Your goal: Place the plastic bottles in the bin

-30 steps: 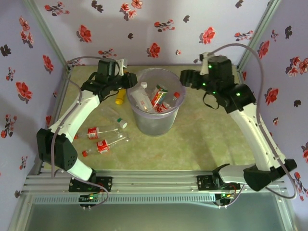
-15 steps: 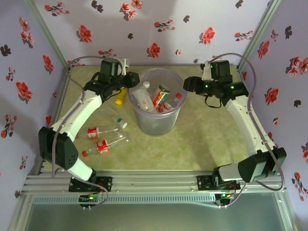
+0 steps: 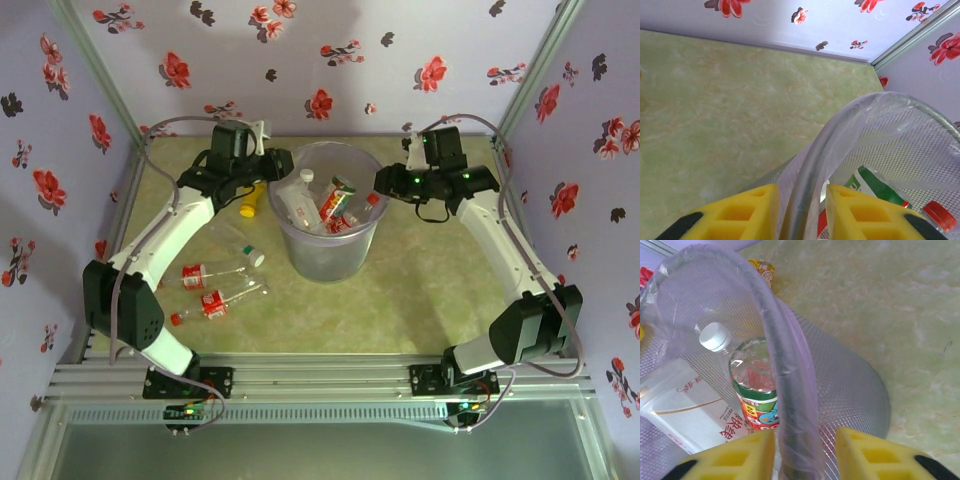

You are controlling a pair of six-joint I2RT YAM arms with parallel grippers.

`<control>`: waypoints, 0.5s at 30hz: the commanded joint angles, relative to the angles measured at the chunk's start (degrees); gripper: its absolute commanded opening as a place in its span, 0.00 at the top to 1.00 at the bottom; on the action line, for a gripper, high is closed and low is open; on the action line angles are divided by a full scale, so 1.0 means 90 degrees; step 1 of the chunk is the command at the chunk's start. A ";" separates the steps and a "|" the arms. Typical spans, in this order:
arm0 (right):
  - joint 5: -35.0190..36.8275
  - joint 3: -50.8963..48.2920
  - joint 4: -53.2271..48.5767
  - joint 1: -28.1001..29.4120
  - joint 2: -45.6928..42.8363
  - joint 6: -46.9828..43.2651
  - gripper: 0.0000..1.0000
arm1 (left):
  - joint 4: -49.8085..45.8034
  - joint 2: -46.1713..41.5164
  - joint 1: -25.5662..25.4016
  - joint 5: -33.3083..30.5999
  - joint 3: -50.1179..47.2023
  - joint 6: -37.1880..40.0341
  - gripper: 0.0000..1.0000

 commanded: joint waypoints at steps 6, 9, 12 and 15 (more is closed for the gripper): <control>0.0571 0.0139 -0.0227 0.0194 0.0041 -0.0133 0.72 | -0.0100 0.0205 -0.0131 0.0004 0.0200 0.0020 0.51; 0.0654 0.0143 -0.0250 0.0216 0.0020 -0.0107 0.75 | -0.0187 0.0199 -0.0129 0.0004 0.0339 0.0087 0.42; 0.0751 0.0148 -0.0247 0.0256 0.0004 -0.0052 0.78 | -0.0347 0.0187 -0.0131 -0.0006 0.0553 0.0210 0.31; 0.1037 0.0195 -0.0326 0.0385 -0.0044 0.0062 0.80 | -0.0601 0.0187 -0.0129 0.0067 0.0824 0.0367 0.18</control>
